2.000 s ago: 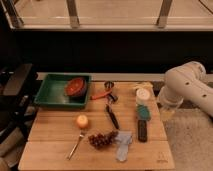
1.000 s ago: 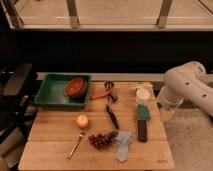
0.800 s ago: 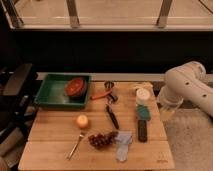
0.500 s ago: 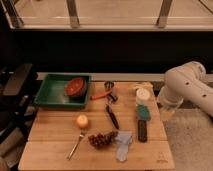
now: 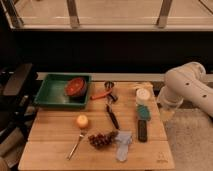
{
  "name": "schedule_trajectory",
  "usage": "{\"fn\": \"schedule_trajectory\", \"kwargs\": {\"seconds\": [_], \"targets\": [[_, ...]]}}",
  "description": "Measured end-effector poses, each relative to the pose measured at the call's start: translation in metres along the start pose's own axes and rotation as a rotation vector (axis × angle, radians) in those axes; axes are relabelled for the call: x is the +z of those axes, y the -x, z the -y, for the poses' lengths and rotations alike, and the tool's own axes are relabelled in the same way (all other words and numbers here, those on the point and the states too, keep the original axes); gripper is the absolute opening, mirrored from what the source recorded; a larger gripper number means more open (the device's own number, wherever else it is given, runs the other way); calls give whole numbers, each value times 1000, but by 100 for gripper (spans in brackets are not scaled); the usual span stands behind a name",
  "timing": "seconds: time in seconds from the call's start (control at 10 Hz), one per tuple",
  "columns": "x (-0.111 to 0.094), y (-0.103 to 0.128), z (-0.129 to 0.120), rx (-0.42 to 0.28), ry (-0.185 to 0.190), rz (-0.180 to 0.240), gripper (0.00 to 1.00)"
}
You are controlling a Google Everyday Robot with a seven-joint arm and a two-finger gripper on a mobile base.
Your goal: Place towel in metal cup
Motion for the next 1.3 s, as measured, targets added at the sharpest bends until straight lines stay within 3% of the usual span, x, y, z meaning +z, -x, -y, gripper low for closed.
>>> {"fn": "schedule_trajectory", "kwargs": {"seconds": [0.2,0.3,0.5,0.7,1.1,1.2,1.3], "targets": [[7,1,-4,203,11,31,65],[14,4,-9,350,29,51,65],[33,24,-20,497,77,64,65],[44,40,-29,575,116,67,65],[46,43,-28,600,131,79,65],[49,41,-28,635,167,112,65],[53,39,-32,692,241,164,65]]}}
